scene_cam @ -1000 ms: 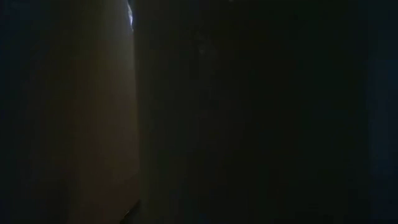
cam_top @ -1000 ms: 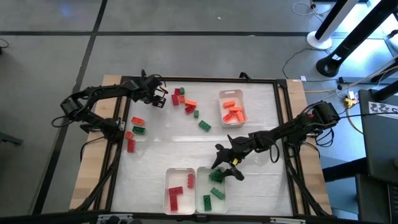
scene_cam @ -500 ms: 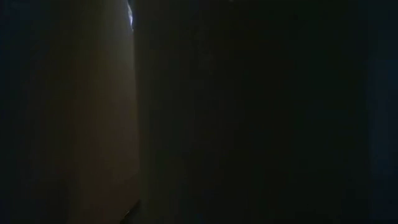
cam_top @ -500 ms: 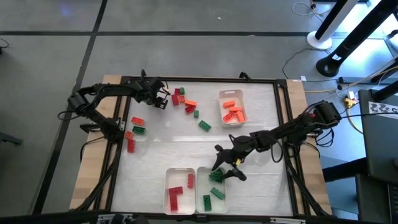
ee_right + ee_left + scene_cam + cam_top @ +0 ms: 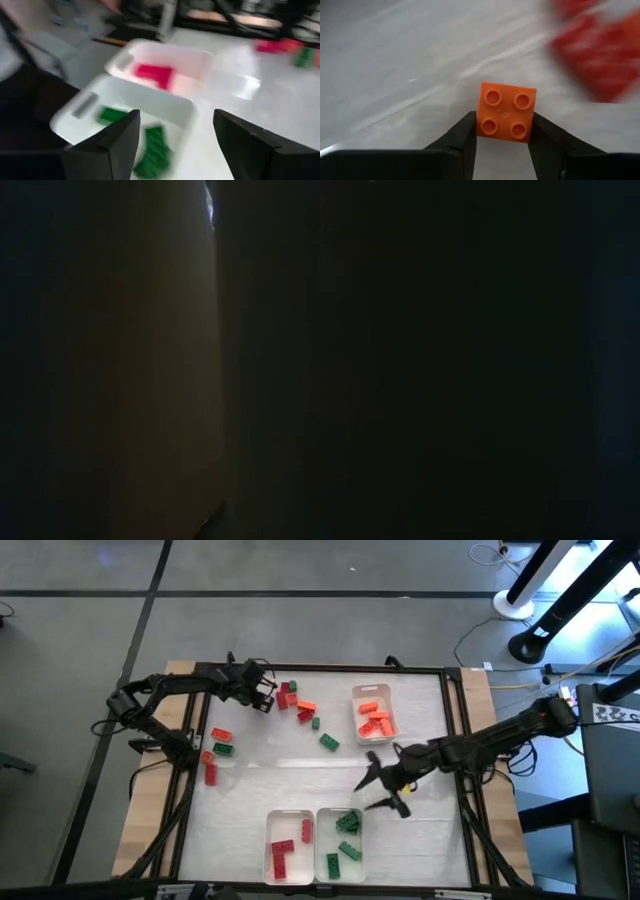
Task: Sort blocks
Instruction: Put the orange game piece into the top right white bin
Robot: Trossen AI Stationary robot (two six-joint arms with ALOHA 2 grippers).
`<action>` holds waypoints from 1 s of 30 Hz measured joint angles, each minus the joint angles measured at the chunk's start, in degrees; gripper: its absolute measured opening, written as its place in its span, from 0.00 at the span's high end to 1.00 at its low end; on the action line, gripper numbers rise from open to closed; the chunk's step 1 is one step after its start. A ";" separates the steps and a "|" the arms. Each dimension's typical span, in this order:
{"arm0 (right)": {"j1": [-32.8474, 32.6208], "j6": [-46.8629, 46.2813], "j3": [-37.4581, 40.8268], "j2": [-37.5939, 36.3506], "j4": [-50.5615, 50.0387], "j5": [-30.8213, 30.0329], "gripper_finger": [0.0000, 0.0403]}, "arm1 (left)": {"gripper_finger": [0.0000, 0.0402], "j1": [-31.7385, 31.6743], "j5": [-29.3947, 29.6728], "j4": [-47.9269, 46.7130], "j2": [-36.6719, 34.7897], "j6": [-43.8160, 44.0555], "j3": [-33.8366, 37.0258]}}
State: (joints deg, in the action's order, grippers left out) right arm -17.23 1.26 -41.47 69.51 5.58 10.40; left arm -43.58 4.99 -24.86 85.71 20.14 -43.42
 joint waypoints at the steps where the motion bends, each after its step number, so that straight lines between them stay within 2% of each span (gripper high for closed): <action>1: 0.00 0.77 0.00 -1.87 -3.28 -2.68 0.37 | 0.69 0.12 -2.64 0.02 -0.57 0.19 -0.51; 7: 0.00 3.98 0.00 -11.03 -18.72 -20.99 0.37 | 0.69 3.47 -16.28 3.58 -4.33 4.83 -3.47; 9: 0.02 4.06 0.00 -13.02 -23.19 -27.24 0.37 | 0.69 6.16 -18.84 8.98 -4.70 7.73 -3.49; 13: 0.03 4.09 0.01 -14.77 -28.35 -35.89 0.37 | 0.69 12.98 -19.24 25.97 -3.61 11.37 -3.53; 17: 0.02 4.15 0.02 -14.81 -30.27 -38.75 0.37 | 0.69 19.12 -16.86 46.56 0.33 11.35 -3.60; 19: 0.02 4.13 0.02 -14.55 -29.80 -39.32 0.37 | 0.68 21.28 -15.58 53.49 3.23 10.44 -5.20; 23: 0.02 4.04 0.04 -14.07 -29.38 -39.35 0.37 | 0.66 23.86 -13.58 55.43 10.88 6.30 -12.54; 30: 0.02 3.37 0.04 -13.76 -29.55 -39.33 0.37 | 0.66 25.85 -13.53 55.47 25.66 -0.33 -27.84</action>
State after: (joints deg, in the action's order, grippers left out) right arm -17.21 4.62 -41.43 55.75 -23.97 -28.93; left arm -17.74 -8.54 30.61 111.37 19.80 -71.26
